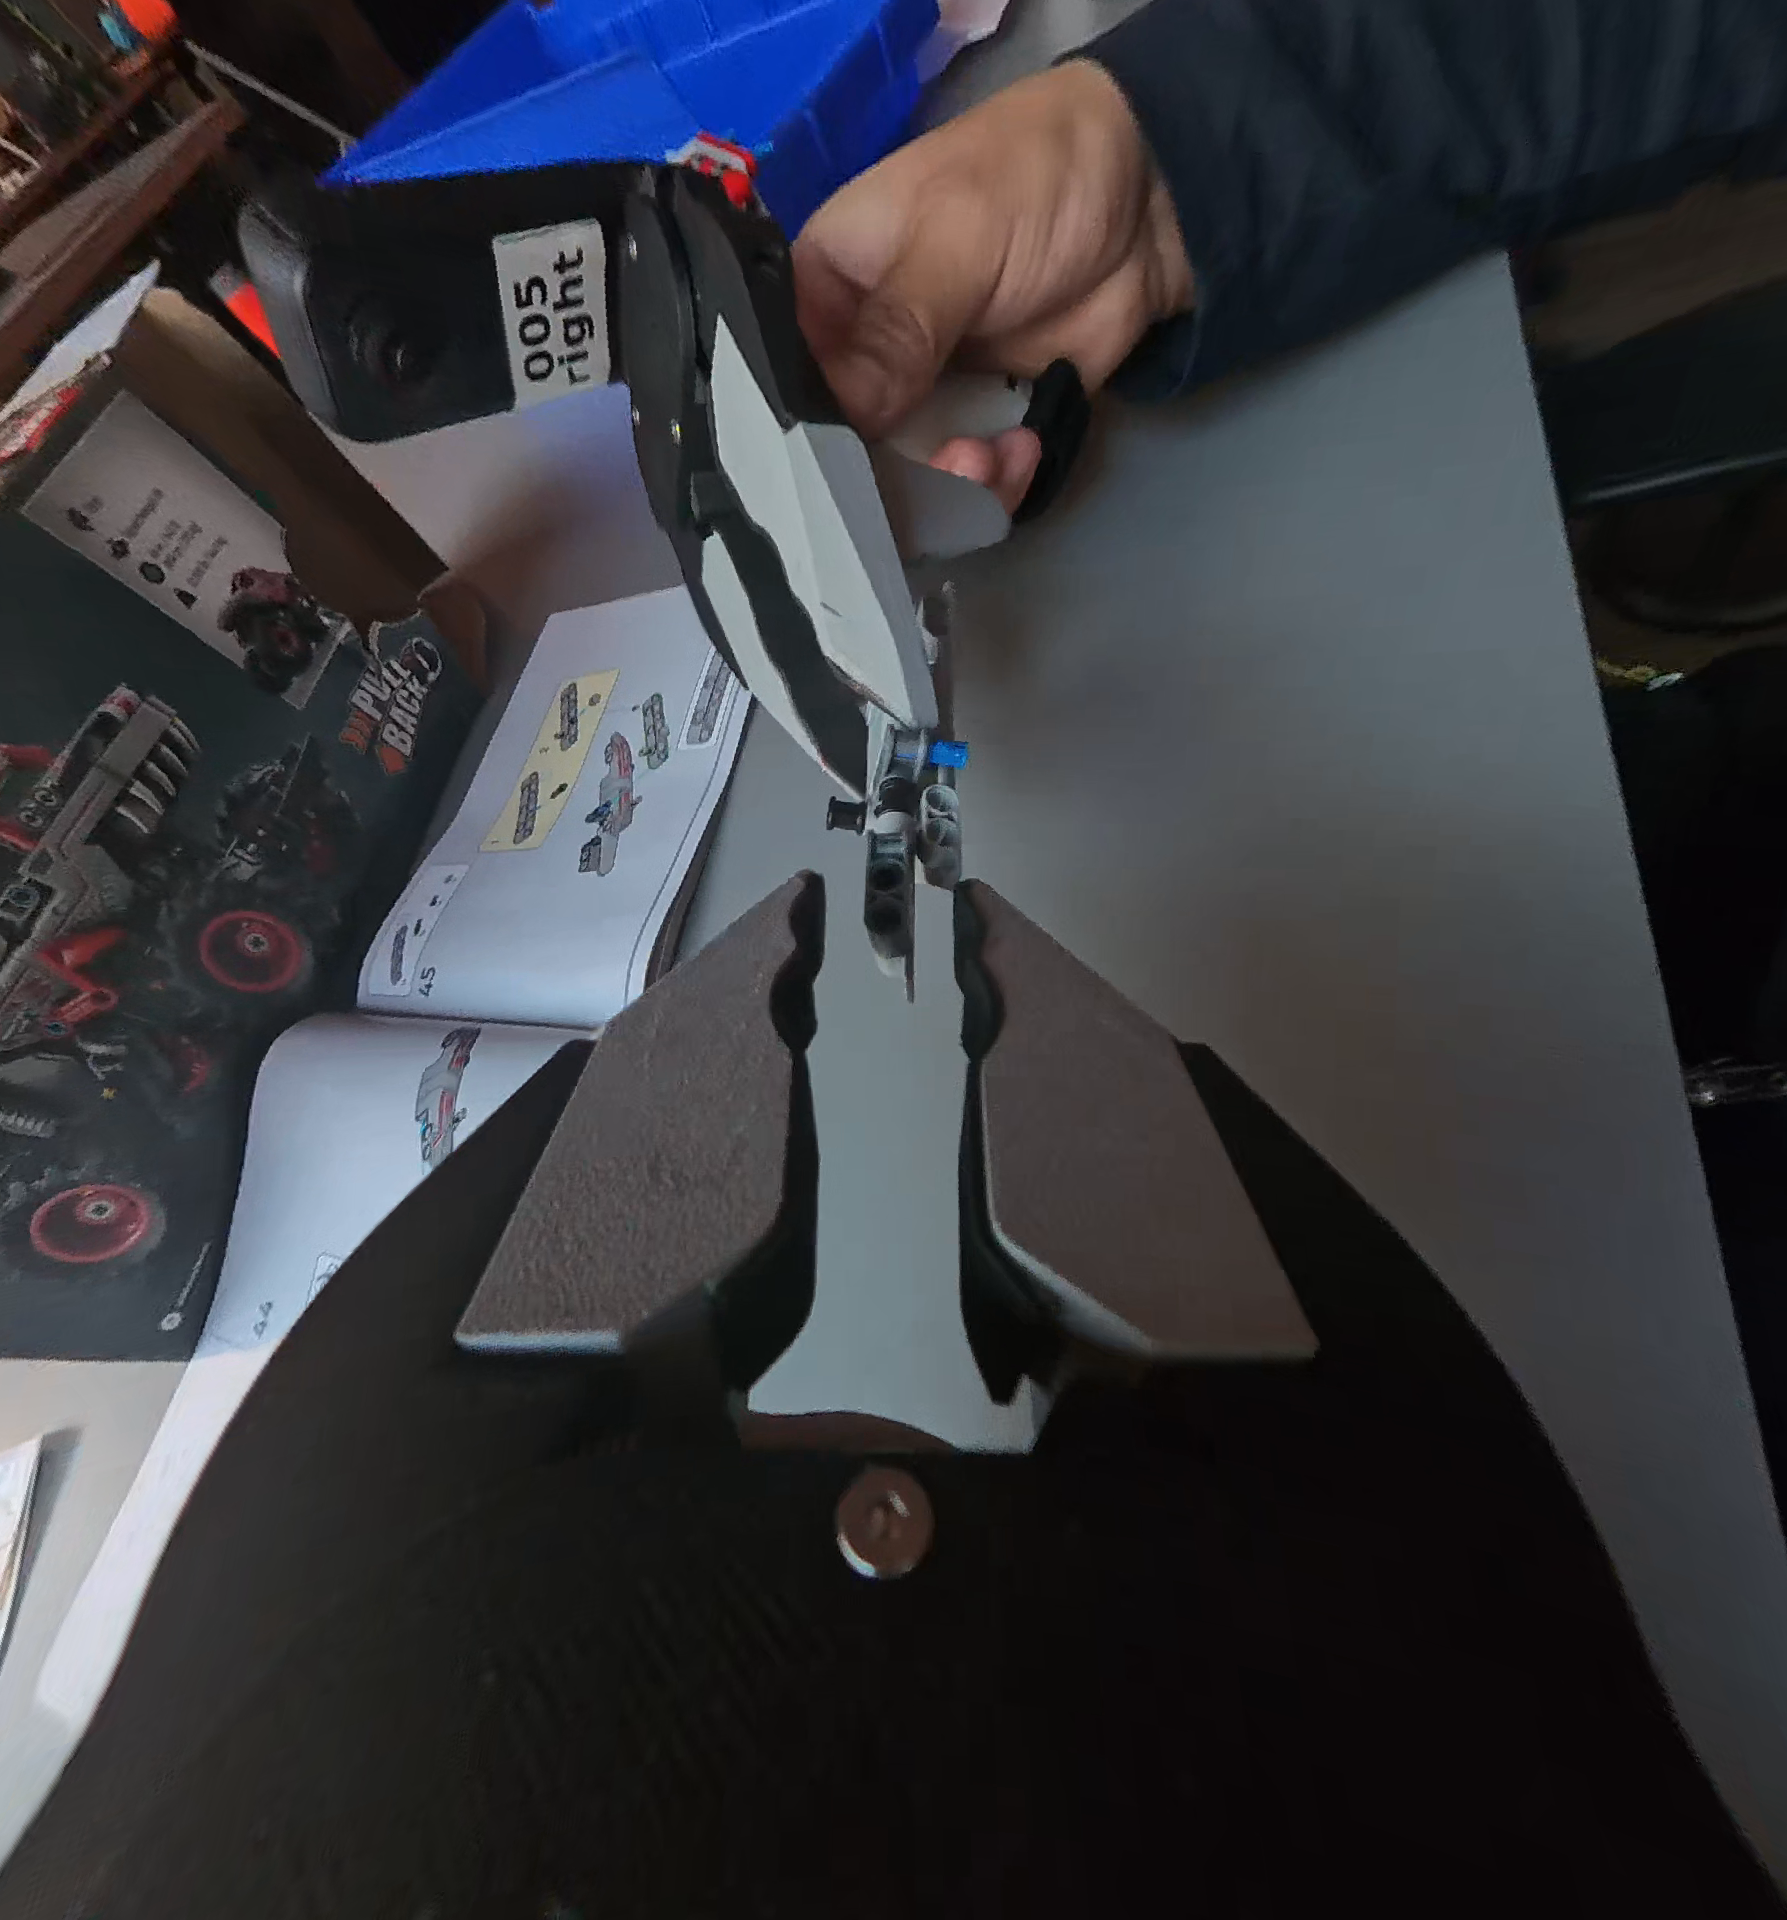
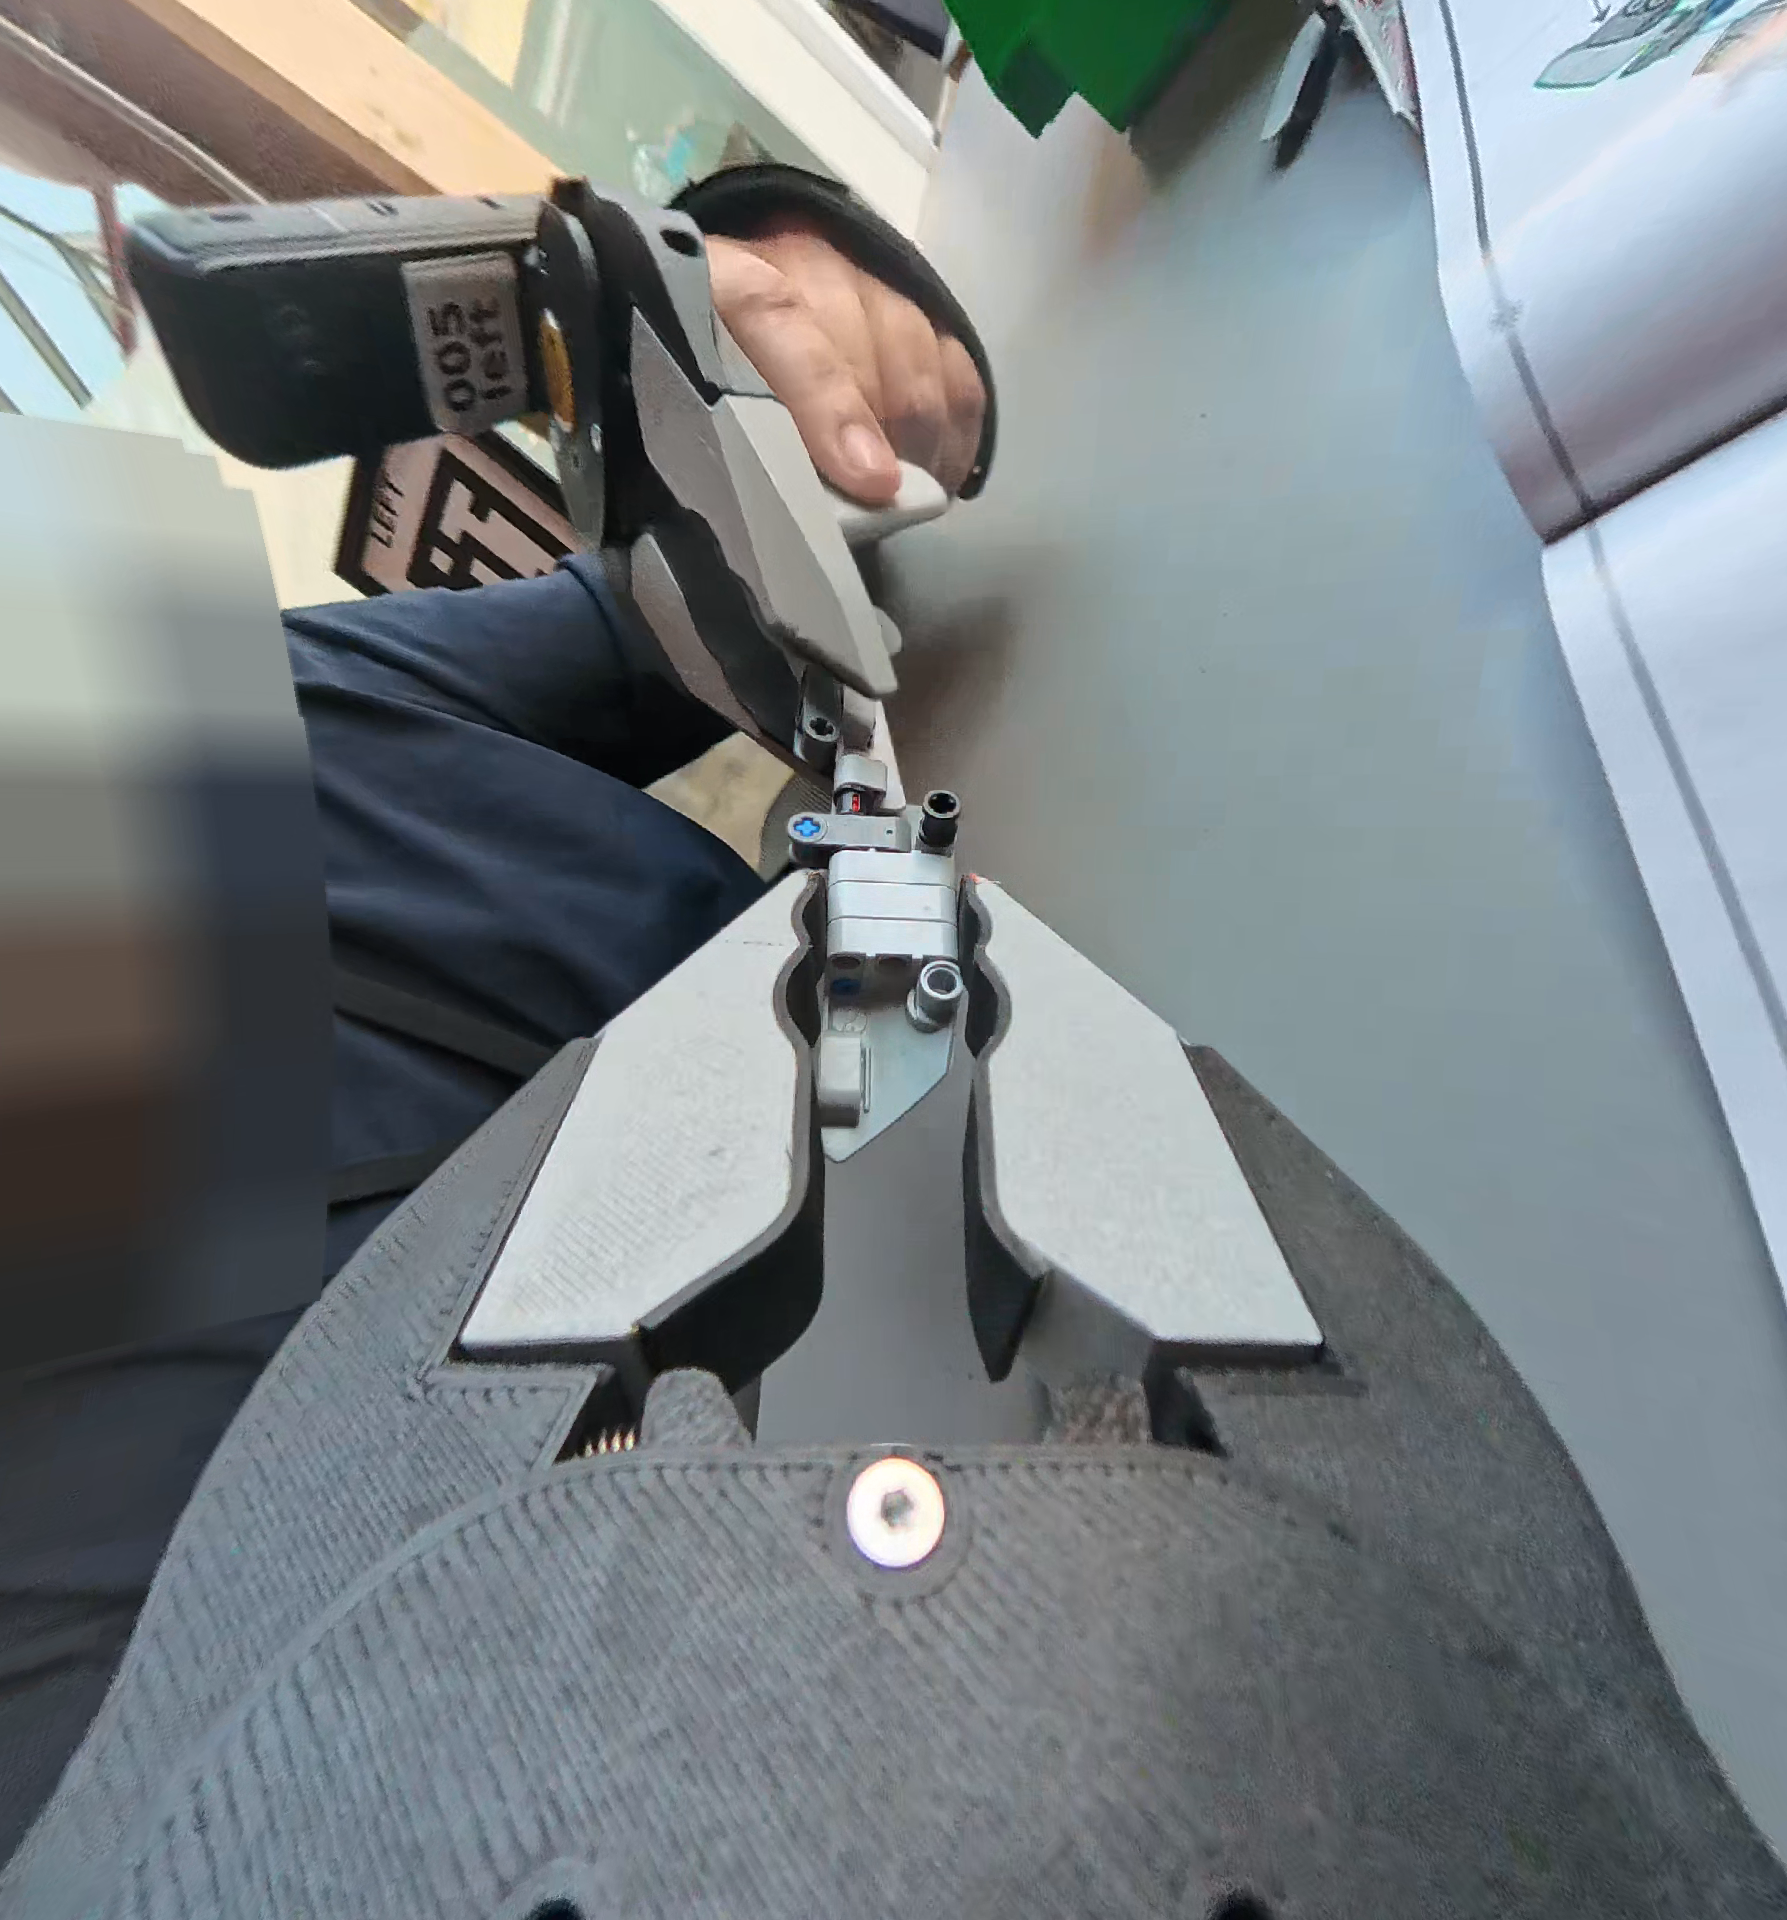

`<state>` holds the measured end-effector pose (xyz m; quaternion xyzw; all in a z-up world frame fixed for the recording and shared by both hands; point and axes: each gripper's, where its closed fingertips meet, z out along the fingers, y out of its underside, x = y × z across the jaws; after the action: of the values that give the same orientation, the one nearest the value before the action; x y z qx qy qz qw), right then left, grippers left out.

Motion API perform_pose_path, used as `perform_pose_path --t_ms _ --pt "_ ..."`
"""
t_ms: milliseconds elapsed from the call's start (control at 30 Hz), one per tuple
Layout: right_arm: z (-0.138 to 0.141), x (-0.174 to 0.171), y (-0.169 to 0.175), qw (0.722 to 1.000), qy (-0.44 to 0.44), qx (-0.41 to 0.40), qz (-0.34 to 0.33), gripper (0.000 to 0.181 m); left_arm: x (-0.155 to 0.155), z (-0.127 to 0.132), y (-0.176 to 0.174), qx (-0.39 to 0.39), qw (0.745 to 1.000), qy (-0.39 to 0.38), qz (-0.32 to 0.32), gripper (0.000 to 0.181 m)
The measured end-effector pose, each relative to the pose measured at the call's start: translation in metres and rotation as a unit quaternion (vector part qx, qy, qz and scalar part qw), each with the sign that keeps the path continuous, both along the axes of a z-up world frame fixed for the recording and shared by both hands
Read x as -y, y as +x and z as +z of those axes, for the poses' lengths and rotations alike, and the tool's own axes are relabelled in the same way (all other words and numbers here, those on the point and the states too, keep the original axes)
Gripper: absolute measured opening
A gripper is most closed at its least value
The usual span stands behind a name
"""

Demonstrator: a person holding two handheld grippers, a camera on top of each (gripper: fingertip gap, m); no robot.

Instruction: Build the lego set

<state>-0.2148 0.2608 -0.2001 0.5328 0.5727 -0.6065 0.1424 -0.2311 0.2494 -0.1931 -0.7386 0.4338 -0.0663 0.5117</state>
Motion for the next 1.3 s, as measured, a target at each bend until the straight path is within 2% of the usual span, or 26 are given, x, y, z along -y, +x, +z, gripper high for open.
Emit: perform_pose_path --t_ms 67,200,233,267,333,400,467,533,567,633,667,733,800,900,1000,1100,1133,1200,1300 --pt "0.004 -0.001 0.000 1.000 -0.023 0.000 -0.003 0.022 0.000 0.004 0.002 0.016 1.000 0.006 -0.008 0.019" --pt "0.008 -0.003 -0.001 0.999 -0.050 -0.002 -0.006 0.022 0.000 0.005 0.006 0.040 0.999 -0.001 -0.021 0.026" --pt "0.008 -0.002 -0.001 0.999 -0.052 -0.001 -0.007 0.022 -0.002 0.005 0.005 0.038 0.999 0.003 -0.017 0.025" --pt "0.008 -0.001 -0.001 0.998 -0.055 0.000 -0.006 0.022 -0.003 0.004 0.006 0.035 0.999 0.006 -0.021 0.014" --pt "0.007 -0.001 -0.002 0.998 -0.055 0.003 -0.005 0.022 -0.003 0.002 0.010 0.031 0.999 0.000 -0.031 0.013" --pt "0.006 -0.004 -0.004 0.999 -0.048 -0.005 -0.016 0.022 -0.005 -0.001 0.008 0.045 0.998 -0.025 -0.028 0.013" --pt "0.011 -0.012 -0.010 0.998 -0.027 -0.035 -0.041 0.020 -0.003 -0.003 0.006 0.104 0.990 -0.089 -0.031 0.013" --pt "0.018 -0.023 -0.015 0.995 0.005 -0.065 -0.074 0.034 0.000 -0.011 0.001 0.162 0.970 -0.177 -0.028 0.013" --pt "0.021 -0.028 -0.016 0.993 0.026 -0.078 -0.087 0.033 0.000 -0.018 -0.003 0.187 0.957 -0.223 -0.015 0.012" --pt "0.024 -0.033 -0.017 0.987 0.076 -0.105 -0.099 0.033 0.003 -0.025 -0.006 0.265 0.907 -0.326 -0.013 0.013" --pt "0.025 -0.031 -0.016 0.984 0.097 -0.117 -0.095 0.033 0.000 -0.022 -0.007 0.312 0.882 -0.352 -0.013 0.013" --pt "0.026 -0.022 -0.012 0.979 0.133 -0.137 -0.068 0.036 -0.007 -0.013 -0.014 0.377 0.847 -0.375 -0.008 0.013" --pt "0.014 -0.015 -0.011 0.969 0.201 -0.134 -0.045 0.042 -0.012 -0.010 -0.020 0.403 0.832 -0.382 -0.001 0.013" --pt "-0.005 -0.014 -0.014 0.944 0.299 -0.135 -0.036 0.038 -0.010 -0.008 -0.020 0.420 0.814 -0.401 -0.013 0.013" --pt "-0.016 -0.010 -0.015 0.937 0.326 -0.125 -0.026 0.014 -0.006 -0.006 -0.017 0.420 0.812 -0.404 -0.032 0.013" --pt "-0.022 -0.007 -0.014 0.945 0.309 -0.106 -0.016 0.014 -0.004 -0.002 -0.017 0.422 0.814 -0.396 -0.050 0.014" --pt "-0.022 -0.007 -0.014 0.948 0.300 -0.105 -0.018 0.013 -0.002 -0.002 -0.018 0.413 0.821 -0.390 -0.057 0.014" --pt "-0.020 -0.012 -0.015 0.954 0.281 -0.101 -0.028 0.013 0.002 -0.006 -0.024 0.376 0.843 -0.379 -0.060 0.032" --pt "-0.012 -0.012 -0.012 0.975 0.204 -0.087 -0.025 0.013 0.004 -0.012 -0.040 0.336 0.874 -0.349 -0.043 0.031"
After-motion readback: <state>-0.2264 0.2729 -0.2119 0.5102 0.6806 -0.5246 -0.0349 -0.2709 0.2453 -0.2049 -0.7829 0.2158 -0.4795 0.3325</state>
